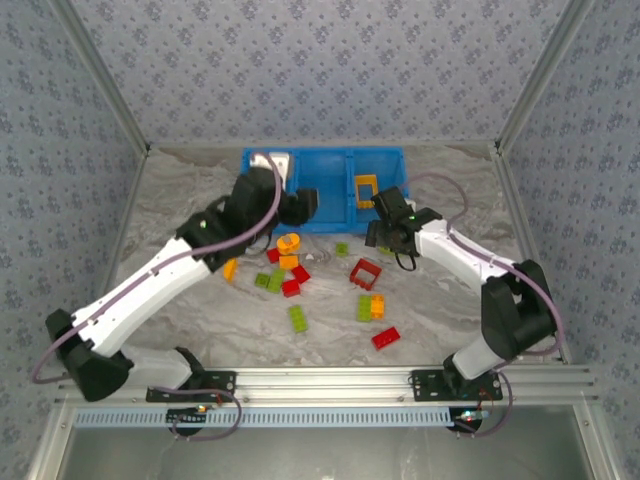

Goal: Sort the legos into containers by color

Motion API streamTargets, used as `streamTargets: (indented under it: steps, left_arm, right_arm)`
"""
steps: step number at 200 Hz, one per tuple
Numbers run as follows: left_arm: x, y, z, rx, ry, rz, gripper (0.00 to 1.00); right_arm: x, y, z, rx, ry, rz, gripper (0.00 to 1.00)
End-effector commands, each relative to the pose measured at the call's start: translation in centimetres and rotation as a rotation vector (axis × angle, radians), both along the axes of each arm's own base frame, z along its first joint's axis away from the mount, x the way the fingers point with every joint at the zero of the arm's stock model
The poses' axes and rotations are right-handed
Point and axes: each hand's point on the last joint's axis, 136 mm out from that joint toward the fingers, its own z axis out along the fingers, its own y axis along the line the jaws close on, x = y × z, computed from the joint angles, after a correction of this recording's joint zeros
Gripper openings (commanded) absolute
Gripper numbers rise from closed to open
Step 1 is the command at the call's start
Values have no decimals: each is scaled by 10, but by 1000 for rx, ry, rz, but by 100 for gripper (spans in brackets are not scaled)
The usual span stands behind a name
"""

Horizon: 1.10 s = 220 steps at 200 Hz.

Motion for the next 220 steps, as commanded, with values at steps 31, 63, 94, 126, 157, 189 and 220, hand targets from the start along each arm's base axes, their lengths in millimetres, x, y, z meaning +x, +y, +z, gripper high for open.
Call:
streamTargets:
  steps: [31,63,94,126,157,189,220]
  left_arm:
    - [-67,-18,-7,-159,-34,-67,69]
    - [-92,-18,-19,-125,8,-96,69]
    - [-114,-24,-27,-107,24,-128,69]
    - [-127,-29,-28,-108,-6,-142,69]
    - [-131,-32,-29,-90,-14,-146,68]
    - [-132,-30,-30,-88,-13,-135,68]
    - [-129,-24,-29,-89,-18,-105,68]
  right_arm:
    - [14,4,-32,57,55,-13,89]
    - [19,-6,-48,43,116,-9,90]
    - [19,-13,-55,42,129,-28,90]
    - [24,-7,-64,59,122,-7,90]
    - [25,-11,-75,58,147,-17,84]
    - [25,-14,-78,47,147,-17,75]
    - [22,-13,-79,44,150,-13,62]
